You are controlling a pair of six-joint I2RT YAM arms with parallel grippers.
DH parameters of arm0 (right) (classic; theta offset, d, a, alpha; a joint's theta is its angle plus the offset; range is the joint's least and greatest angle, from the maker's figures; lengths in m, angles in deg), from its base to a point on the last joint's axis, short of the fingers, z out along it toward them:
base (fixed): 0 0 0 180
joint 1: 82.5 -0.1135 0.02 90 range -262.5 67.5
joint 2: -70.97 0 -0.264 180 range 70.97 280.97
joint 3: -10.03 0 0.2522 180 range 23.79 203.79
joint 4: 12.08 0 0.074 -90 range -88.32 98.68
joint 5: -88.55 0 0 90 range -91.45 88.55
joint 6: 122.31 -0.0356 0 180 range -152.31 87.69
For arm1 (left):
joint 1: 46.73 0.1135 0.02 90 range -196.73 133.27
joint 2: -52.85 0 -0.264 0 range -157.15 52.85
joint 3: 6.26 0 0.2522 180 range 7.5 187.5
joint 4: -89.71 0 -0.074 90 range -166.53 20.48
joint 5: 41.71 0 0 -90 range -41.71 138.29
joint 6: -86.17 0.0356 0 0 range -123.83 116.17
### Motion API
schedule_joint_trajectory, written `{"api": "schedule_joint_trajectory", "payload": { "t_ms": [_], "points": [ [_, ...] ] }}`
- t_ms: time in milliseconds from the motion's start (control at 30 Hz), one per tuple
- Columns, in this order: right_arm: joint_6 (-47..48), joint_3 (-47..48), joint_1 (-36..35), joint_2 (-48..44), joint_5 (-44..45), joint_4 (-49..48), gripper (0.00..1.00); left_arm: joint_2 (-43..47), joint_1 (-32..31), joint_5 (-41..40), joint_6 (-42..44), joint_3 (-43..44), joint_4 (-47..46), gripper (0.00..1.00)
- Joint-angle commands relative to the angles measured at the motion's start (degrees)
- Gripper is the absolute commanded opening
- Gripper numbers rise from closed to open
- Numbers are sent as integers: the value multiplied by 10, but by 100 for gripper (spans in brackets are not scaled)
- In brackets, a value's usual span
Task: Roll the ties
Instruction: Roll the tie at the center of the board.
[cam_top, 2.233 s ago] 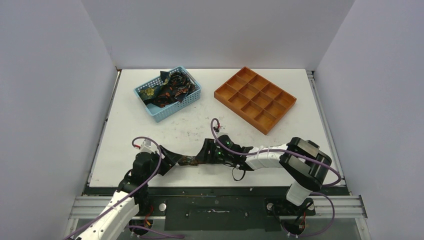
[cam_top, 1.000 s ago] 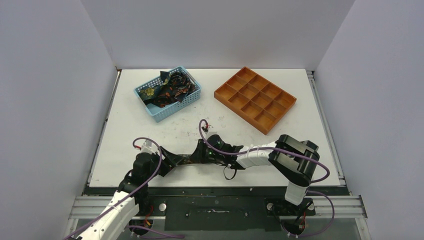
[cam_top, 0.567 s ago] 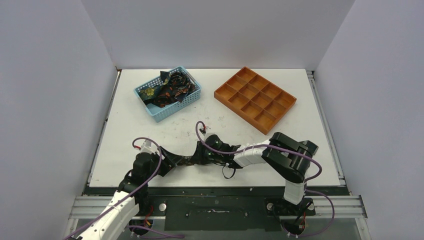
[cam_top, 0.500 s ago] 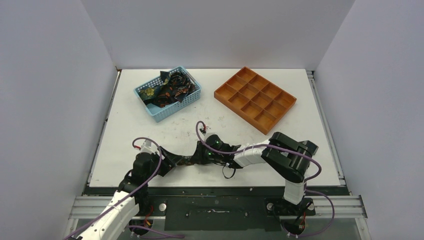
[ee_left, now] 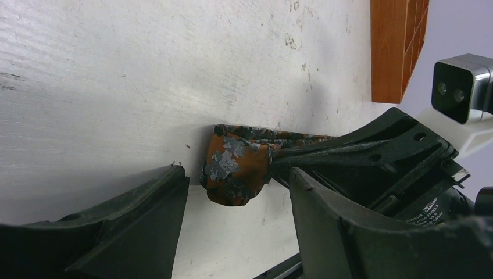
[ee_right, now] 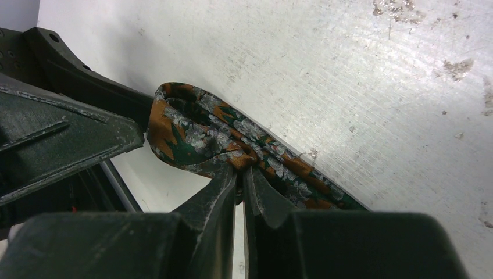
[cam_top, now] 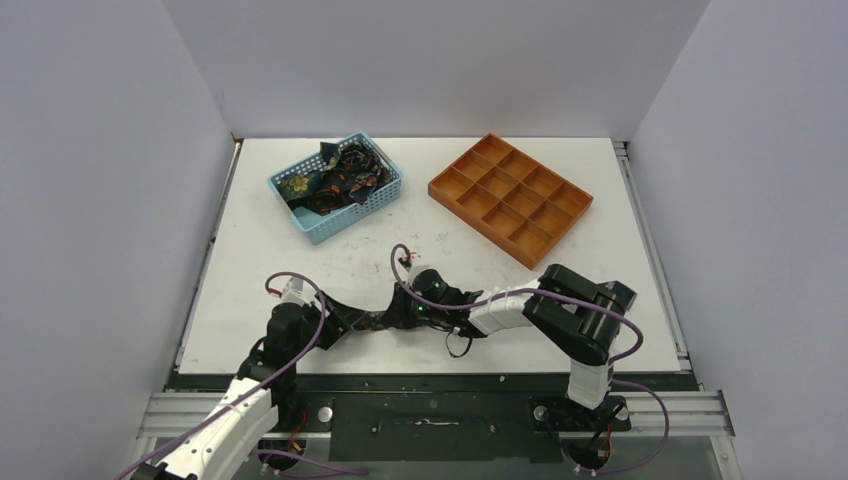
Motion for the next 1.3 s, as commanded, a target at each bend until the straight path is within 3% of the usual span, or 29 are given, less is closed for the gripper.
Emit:
{"api": "schedule_joint_trajectory", "payload": {
  "t_ms": [0,700,1267],
  "points": [
    [48,9,-6,-29,28,32,5,-1,6,-5,7,-4,-31,62],
    [83,59,-13,-73,30,79,5,18,11,-7,10,-6,-24,62],
    [61,18,1,-10,24,38,5,6,15,0,12,-7,-34,62]
  ]
}}
